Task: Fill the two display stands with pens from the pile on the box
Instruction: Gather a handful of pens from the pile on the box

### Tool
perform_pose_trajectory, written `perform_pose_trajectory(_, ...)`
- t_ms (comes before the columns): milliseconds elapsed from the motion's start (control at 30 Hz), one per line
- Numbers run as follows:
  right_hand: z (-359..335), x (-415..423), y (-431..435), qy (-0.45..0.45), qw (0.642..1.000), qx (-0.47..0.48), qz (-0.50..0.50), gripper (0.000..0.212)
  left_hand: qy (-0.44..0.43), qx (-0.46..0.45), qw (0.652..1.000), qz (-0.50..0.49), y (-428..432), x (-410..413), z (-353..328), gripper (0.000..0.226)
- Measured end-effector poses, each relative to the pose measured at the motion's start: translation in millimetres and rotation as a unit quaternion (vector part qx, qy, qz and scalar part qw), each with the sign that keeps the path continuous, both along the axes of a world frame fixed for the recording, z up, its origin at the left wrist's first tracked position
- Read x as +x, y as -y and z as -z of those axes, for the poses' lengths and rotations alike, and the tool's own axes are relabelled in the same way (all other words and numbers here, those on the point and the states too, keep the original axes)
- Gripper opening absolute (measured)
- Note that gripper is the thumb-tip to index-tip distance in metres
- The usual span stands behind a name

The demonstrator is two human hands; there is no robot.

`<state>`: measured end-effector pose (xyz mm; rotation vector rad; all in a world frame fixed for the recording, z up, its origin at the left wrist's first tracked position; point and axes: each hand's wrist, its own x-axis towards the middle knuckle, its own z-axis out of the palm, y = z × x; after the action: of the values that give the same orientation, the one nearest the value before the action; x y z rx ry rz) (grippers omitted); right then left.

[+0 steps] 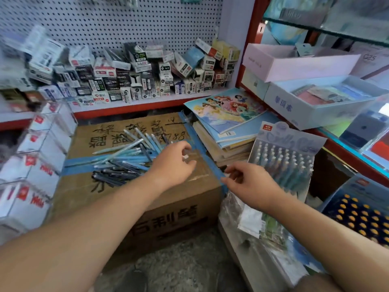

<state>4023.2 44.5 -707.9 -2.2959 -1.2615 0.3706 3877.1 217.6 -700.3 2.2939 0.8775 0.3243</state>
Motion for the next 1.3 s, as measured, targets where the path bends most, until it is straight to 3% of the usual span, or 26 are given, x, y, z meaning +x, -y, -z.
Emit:
perform_pose_trajectory(233, 4, -33, -62, 0.059, 0.993, -0.06, -0.084, 0.053, -0.044, 0.0, 0.992, -0.115, -51, -75, 0, 0.054)
perform_pose_trajectory(400, 18, -46, -118, 0.064, 0.985, -0.116, -0.113, 0.08, -0.06, 0.016, 0.989, -0.135, -83, -112, 12, 0.062)
perform_pose_trajectory(533, 27, -48, -150, 0.082, 0.976, -0.16, -0.123, 0.089, -0.112, 0.073, 0.981, -0.139, -106, -131, 25, 0.071)
perform_pose_trajectory(733, 44, -43, -165, 0.144, 0.981, -0.105, -0.072, 0.048, -0.215, 0.089, 0.966, -0.113, -116, -142, 41, 0.091)
perform_pose_trajectory(1033, 48, -34, -170, 0.018, 0.998, -0.059, 0.007, 0.019, -0.204, 0.067, 0.971, -0.108, -115, -138, 45, 0.094)
perform_pose_trajectory(1200, 35, -50, -163, -0.019, 1.0, 0.017, 0.008, 0.017, -0.107, 0.099, 0.982, -0.118, -106, -132, 32, 0.066)
perform_pose_trajectory(1300, 22, -80, -162, -0.103, 0.99, 0.082, -0.057, 0.017, -0.013, -0.018, 0.994, -0.109, -95, -122, 21, 0.037)
